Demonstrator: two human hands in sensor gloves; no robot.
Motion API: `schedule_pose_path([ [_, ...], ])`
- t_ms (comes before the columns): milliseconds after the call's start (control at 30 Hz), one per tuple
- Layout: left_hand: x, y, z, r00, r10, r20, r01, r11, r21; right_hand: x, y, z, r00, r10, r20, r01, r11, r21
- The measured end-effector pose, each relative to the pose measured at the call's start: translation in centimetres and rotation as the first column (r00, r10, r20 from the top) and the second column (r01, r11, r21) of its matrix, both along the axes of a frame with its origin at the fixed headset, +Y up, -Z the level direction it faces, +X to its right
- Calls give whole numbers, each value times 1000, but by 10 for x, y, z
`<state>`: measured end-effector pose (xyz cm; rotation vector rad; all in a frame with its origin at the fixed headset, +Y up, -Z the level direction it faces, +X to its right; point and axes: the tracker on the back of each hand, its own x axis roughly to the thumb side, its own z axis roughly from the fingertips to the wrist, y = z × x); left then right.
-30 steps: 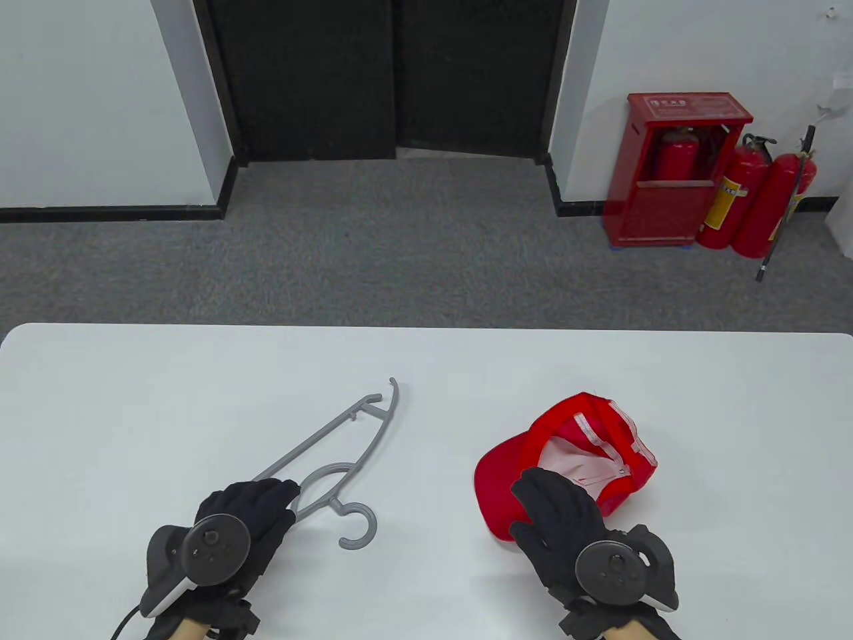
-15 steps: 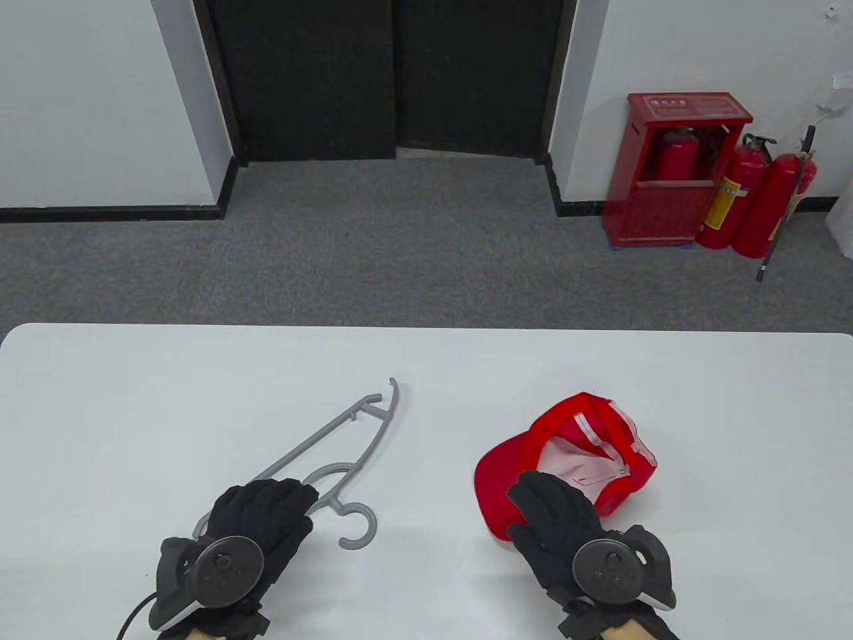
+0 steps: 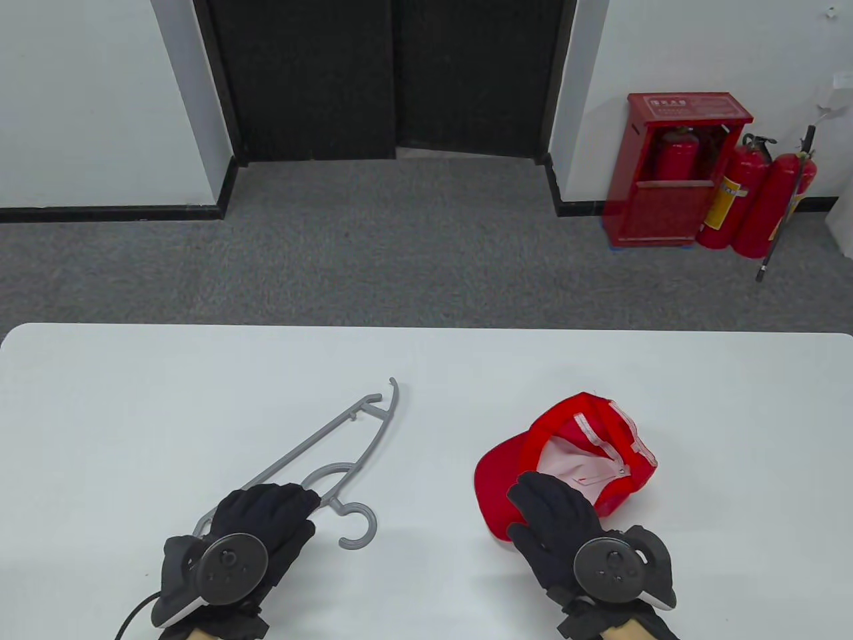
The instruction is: Remove the baseball cap from gray hanger
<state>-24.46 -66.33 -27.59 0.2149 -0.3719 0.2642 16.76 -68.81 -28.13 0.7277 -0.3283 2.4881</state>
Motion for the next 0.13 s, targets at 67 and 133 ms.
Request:
schedule_pose_path([
  [67,0,0,0,1000,1,-1,-1,1000,-8,0,0,0,1000,-1,-1,1,1000,-2],
  [133,0,0,0,1000,5,-1,-5,1000,-15,0,0,0,1000,-3,-3,3,1000,-2],
])
